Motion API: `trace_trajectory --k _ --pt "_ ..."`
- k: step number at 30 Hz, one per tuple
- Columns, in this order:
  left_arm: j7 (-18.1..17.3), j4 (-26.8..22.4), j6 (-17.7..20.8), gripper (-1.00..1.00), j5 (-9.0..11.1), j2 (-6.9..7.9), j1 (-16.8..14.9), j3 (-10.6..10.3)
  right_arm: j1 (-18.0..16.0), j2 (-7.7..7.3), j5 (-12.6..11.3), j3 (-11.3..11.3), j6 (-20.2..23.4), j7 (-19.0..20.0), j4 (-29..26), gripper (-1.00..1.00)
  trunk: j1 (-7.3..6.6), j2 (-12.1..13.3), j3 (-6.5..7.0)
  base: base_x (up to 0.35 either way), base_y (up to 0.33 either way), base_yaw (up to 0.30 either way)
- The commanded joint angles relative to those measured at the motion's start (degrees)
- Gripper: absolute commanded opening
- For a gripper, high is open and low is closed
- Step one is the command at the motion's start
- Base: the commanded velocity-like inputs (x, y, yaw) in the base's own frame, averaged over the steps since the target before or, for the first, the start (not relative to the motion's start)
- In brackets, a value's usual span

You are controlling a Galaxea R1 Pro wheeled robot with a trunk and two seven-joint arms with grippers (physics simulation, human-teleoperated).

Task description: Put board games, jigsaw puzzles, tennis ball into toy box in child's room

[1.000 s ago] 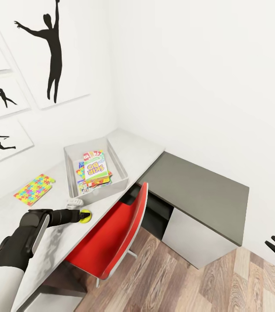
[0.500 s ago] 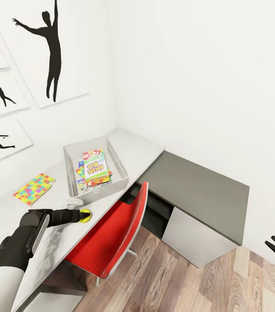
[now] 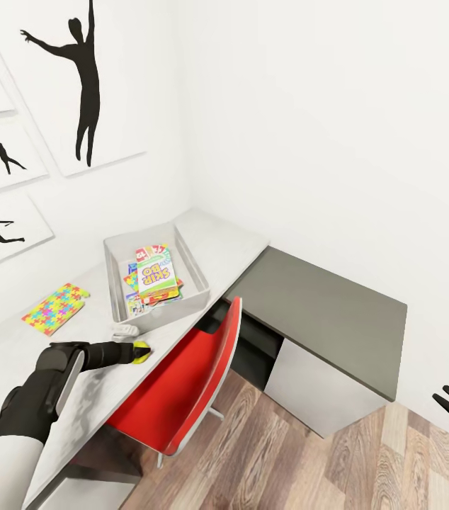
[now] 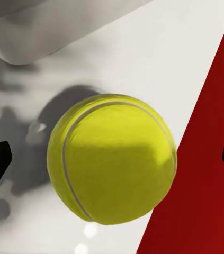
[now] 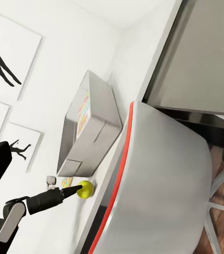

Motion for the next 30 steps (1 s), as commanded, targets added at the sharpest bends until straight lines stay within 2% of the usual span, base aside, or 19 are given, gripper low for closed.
trace_trajectory --k 1,25,26,30 --pt "-0.33 -0.05 0.34 1.00 -0.15 -0.04 -0.04 0.09 0.00 -0.02 -0.04 -0.02 0.23 0.09 -0.02 1.00 0.03 -0.08 -0.07 0.000 0.000 0.000" --pt "-0.33 -0.05 0.33 1.00 -0.23 -0.14 -0.04 0.16 0.01 -0.02 -0.04 -0.03 0.23 0.09 -0.02 1.00 0.03 -0.08 -0.07 0.000 0.000 0.000" --pt "-0.33 -0.05 0.33 -1.00 -0.24 -0.12 -0.04 0.16 0.01 -0.02 -0.04 -0.03 0.23 0.09 -0.02 1.00 0.03 -0.08 -0.07 0.000 0.000 0.000" --pt "-0.21 -0.06 0.33 -1.00 -0.24 -0.14 -0.04 0.17 0.01 -0.02 -0.04 -0.06 0.23 0.09 -0.02 1.00 0.03 -0.08 -0.07 0.000 0.000 0.000"
